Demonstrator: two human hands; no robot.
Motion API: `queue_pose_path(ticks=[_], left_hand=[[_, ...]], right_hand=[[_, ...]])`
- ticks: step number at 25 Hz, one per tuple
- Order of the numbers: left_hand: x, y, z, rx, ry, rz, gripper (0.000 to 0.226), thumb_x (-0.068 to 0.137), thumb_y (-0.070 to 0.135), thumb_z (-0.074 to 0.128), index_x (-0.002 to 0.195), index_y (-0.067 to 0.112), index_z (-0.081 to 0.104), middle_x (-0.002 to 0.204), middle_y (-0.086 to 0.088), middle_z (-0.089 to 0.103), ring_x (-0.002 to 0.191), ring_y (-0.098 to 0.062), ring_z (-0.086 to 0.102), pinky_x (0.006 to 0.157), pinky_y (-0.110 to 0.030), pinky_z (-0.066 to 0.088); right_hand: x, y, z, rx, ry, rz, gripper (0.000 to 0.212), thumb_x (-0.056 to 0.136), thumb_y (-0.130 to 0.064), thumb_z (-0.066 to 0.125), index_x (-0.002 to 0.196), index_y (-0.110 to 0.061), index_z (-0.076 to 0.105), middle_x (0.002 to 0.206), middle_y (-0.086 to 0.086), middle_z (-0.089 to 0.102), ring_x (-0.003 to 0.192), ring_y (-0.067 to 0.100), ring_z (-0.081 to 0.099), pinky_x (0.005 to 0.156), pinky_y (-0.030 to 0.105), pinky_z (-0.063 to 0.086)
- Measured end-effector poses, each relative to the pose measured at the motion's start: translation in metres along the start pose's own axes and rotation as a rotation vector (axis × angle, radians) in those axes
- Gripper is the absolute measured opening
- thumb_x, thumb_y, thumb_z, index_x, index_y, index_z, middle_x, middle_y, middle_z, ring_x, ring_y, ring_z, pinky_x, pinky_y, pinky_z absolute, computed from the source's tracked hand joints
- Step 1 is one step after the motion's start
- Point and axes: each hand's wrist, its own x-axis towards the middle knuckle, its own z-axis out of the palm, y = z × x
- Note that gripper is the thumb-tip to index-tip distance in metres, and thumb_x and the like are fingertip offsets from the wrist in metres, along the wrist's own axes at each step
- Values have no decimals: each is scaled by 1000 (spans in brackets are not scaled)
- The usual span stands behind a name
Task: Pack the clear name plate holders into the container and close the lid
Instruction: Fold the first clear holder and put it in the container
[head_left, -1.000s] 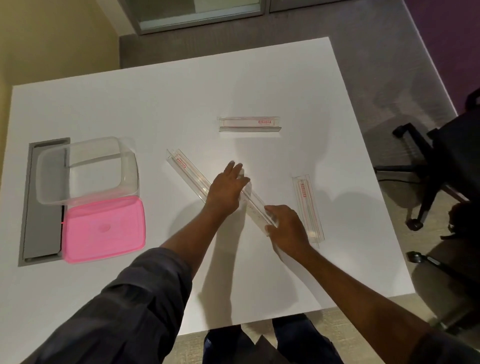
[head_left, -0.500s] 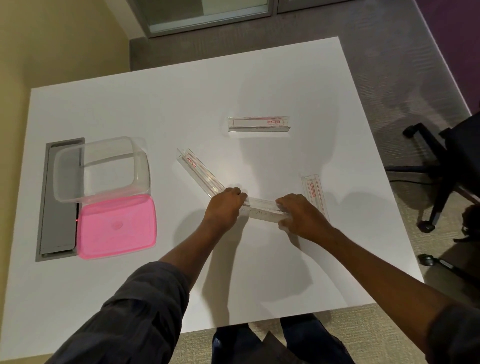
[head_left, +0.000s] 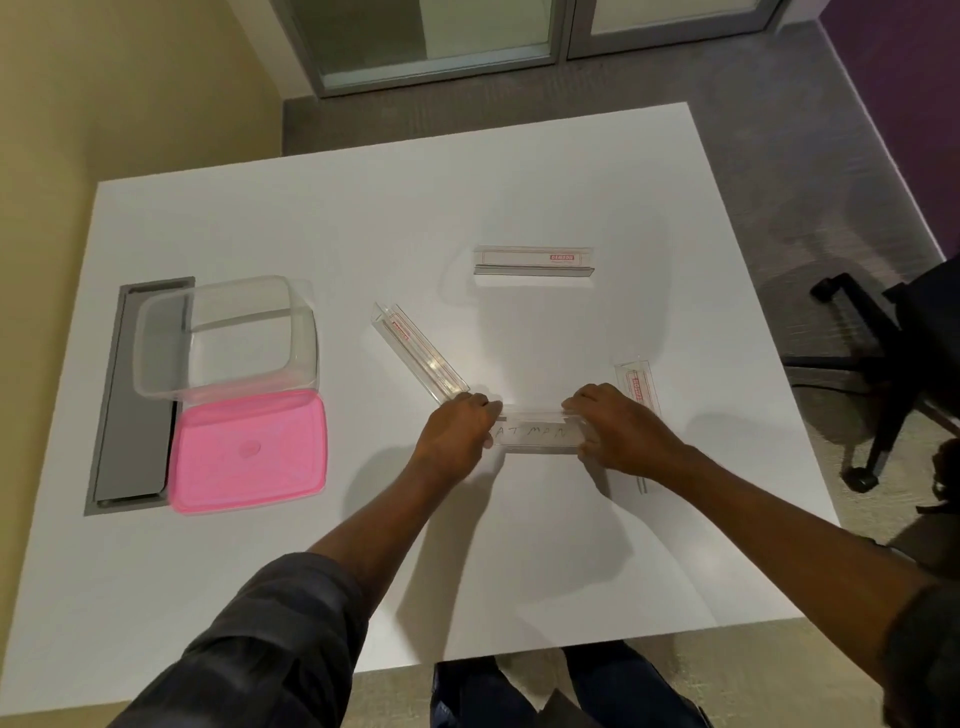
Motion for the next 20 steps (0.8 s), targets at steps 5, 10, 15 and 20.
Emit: queue_pose_path(ticks=[5, 10, 15, 20], left_hand=[[-29, -25, -19, -97, 102, -12, 55, 89, -4, 67, 140, 13, 61, 124, -9, 73, 119, -32, 65, 82, -39, 58], [-63, -74, -48, -136, 185, -36, 66, 86, -12, 66, 147, 13, 59, 131, -11, 71, 119, -31, 66, 84, -38, 58], [-99, -144, -86, -108, 225, -74, 48, 88, -7, 64, 133, 11, 67, 116, -10, 73, 109, -33, 67, 76, -45, 59], [-131, -220, -122, -96, 304, -128, 54, 85, -12, 68, 135, 9, 69, 119, -8, 69, 102, -31, 68, 75, -44, 61]], right_hand=[[10, -23, -34, 24, -18, -84, 61, 84, -27, 83, 141, -20, 63, 135, -2, 62, 125, 19, 55, 94, 42, 58], [37, -78, -56, 38, 11, -187, 57, 82, -27, 84, 136, -24, 67, 125, -5, 65, 115, 16, 58, 88, 38, 60], [81, -147, -65, 46, 21, -256, 62, 85, -29, 84, 143, -25, 63, 133, -6, 62, 122, 15, 54, 93, 35, 55], [139, -227, -68, 28, 45, -297, 65, 85, -26, 81, 146, -24, 60, 142, -5, 59, 133, 19, 50, 98, 40, 54]])
